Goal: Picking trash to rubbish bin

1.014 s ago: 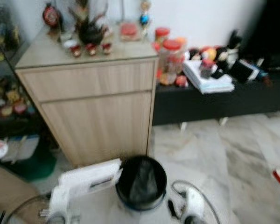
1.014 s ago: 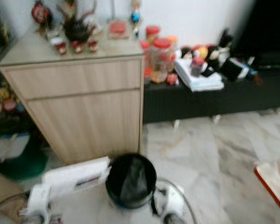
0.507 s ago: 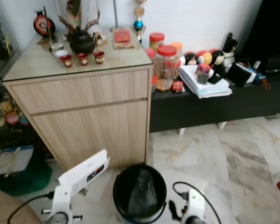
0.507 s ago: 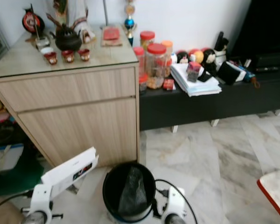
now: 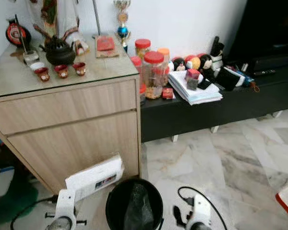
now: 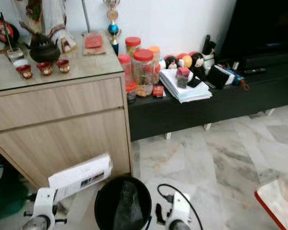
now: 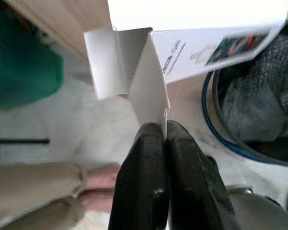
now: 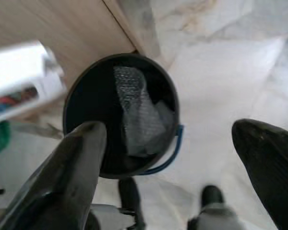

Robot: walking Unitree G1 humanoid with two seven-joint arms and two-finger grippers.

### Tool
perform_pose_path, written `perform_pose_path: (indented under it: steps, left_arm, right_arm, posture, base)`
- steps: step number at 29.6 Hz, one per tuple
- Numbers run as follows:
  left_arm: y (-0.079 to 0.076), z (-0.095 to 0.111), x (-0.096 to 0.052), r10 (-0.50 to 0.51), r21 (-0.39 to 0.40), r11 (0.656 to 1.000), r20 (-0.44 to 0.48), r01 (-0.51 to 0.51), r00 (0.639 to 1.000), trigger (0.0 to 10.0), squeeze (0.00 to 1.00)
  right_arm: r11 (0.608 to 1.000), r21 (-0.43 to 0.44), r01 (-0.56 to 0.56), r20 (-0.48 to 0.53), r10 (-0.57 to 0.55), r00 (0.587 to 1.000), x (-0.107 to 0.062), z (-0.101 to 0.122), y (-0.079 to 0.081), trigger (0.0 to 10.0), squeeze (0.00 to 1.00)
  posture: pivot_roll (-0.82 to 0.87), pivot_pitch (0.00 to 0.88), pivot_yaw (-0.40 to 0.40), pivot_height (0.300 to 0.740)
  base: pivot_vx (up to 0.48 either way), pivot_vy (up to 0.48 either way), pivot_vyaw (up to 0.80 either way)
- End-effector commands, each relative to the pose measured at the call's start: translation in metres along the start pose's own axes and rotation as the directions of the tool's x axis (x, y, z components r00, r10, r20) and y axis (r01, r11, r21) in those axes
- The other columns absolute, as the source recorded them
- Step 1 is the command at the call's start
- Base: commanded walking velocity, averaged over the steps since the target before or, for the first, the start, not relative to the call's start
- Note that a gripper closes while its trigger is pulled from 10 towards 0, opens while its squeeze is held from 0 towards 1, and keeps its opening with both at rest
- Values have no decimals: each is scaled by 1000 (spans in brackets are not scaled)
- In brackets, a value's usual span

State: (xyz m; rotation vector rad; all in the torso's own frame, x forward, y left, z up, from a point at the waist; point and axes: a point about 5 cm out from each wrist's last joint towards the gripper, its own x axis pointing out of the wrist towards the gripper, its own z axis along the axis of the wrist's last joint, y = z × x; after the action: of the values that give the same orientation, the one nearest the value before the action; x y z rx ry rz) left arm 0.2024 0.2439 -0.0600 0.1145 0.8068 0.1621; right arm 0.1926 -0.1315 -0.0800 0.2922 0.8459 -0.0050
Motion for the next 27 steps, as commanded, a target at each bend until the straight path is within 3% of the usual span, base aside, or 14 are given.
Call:
perform_pose_path:
  steps: [1,11,16,19,23,27]
  left_arm:
    - [-7,6,2,-37,35,999,14,36,999,10000,0]
    - [-21,13,3,-176,78,982,15,174,984,10000,0]
    - [-35,15,4,-282,219,933,-43,284,958,10000,0]
    - [-40,17,4,-311,254,915,-52,313,949,10000,0]
    - [-51,27,5,-380,346,858,-71,380,922,10000,0]
    - [-54,28,5,-398,346,849,-78,400,914,10000,0]
  right_arm:
    - [1000,-3,30,0,-30,1000,-2,1,-11,10000,0]
    - [1000,-5,21,-12,-21,1000,-1,0,-10,10000,0]
    - [999,-39,-14,-24,13,1000,-1,1,-6,10000,0]
    - [998,-50,-29,-24,27,999,0,2,-5,10000,0]
    - [998,-56,-38,-23,37,999,0,4,-4,10000,0]
    - [997,-57,-42,-24,40,999,0,4,-4,10000,0]
  posture:
    - [-63,17,24,740]
    - [-63,23,20,740]
    - [-64,25,18,740]
    - [-64,25,18,740]
    - [-73,27,13,740]
    - [-73,31,12,740]
  base:
    - [274,0,0]
    - [108,0,0]
    - [0,0,0]
    - [0,0,0]
    - [0,0,0]
    - [0,0,0]
